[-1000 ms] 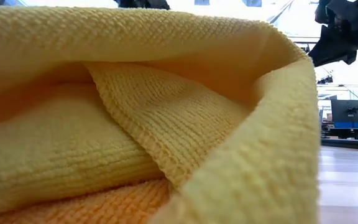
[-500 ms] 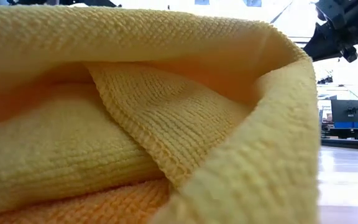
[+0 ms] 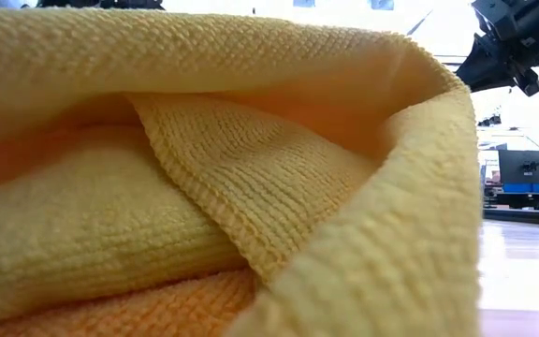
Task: Sort microfiber towel by color & place in baskets
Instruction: Put the yellow microfiber cloth into the left transparent bin
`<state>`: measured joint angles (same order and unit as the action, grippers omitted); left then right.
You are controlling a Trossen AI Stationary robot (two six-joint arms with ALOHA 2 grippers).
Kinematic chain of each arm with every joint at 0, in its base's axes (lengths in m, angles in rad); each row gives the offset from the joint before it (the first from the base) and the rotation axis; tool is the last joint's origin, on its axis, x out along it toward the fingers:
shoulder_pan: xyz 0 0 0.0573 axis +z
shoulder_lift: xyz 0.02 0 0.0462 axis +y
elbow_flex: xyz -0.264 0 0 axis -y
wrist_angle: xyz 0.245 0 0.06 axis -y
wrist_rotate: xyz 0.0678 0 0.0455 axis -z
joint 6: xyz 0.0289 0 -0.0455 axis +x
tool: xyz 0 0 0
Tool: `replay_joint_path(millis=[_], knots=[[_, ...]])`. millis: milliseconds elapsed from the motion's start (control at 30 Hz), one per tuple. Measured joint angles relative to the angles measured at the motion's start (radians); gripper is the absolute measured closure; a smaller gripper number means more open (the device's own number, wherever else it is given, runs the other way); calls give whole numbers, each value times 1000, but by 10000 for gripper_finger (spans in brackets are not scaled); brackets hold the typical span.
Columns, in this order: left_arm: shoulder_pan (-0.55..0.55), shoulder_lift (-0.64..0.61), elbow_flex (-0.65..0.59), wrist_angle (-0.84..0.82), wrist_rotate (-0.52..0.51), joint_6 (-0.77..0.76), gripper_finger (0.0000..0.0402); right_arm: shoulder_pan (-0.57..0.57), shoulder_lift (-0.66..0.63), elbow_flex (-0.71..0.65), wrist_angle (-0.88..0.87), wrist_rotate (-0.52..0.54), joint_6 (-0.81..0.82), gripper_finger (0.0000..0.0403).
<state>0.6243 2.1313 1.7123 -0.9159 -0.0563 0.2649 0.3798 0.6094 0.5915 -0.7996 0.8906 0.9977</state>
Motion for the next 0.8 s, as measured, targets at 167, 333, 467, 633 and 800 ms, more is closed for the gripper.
replay_joint_path(millis=[167, 333, 467, 633, 800], knots=[[0, -8, 0, -10, 3, -17, 345, 0, 0, 0, 0, 0, 0, 350], [2, -10, 7, -48, 3, -50, 293, 0, 0, 0, 0, 0, 0, 350], [-4, -18, 67, -132, 0, -89, 275, 0, 0, 0, 0, 0, -2, 350], [-5, -23, 205, -258, -9, -123, 273, 0, 0, 0, -2, -2, -8, 350], [-10, -23, 329, -290, -15, -274, 273, 0, 0, 0, -4, -3, -10, 350]])
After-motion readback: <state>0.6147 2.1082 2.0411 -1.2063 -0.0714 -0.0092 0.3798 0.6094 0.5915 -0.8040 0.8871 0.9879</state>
